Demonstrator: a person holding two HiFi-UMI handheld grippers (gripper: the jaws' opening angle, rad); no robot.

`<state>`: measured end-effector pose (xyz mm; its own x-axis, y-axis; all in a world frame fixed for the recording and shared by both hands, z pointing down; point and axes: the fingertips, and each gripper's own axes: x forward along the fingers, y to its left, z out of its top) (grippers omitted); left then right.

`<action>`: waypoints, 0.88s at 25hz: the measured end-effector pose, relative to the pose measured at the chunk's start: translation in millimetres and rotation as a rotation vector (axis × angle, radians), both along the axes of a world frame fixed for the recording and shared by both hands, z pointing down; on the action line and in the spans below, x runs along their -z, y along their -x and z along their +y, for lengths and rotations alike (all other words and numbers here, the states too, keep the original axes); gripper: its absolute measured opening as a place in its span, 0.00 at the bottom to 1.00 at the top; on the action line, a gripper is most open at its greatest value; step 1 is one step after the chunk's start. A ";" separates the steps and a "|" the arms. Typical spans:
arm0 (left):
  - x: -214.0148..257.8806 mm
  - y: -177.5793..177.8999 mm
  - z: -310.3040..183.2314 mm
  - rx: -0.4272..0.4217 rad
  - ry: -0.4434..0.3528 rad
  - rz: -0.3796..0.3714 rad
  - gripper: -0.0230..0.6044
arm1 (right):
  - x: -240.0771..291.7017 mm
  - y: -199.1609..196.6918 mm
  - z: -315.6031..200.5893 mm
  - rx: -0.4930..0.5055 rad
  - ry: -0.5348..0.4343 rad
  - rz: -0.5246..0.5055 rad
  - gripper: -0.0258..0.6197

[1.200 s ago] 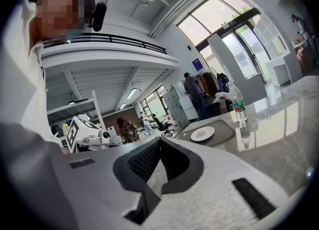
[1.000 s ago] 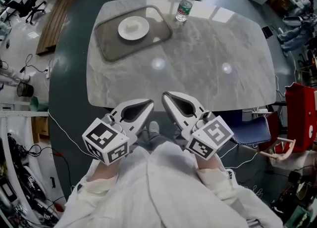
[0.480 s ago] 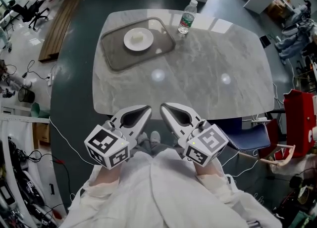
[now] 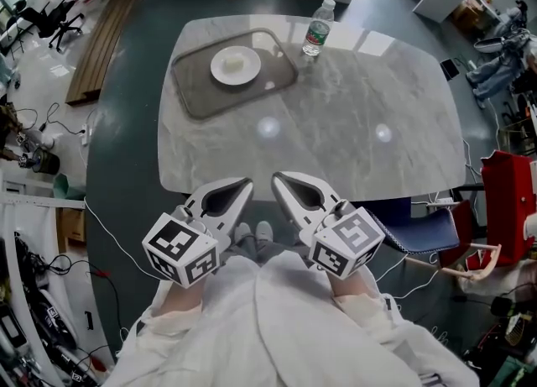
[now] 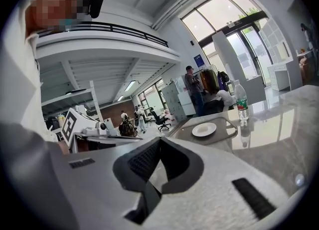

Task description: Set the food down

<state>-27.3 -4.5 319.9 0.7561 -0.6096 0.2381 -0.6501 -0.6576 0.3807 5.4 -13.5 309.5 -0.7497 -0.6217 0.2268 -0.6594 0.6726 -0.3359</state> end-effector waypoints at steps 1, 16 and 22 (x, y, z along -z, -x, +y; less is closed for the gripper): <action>-0.3 -0.1 0.0 0.000 0.001 0.001 0.06 | 0.5 0.0 0.2 0.000 -0.002 0.002 0.04; 3.3 -9.0 5.2 -0.032 -0.007 0.025 0.06 | 3.0 -1.7 4.3 0.007 -0.020 0.014 0.04; 1.7 -5.6 8.6 -0.027 0.009 0.023 0.06 | 1.2 -0.9 6.5 0.007 -0.005 0.012 0.04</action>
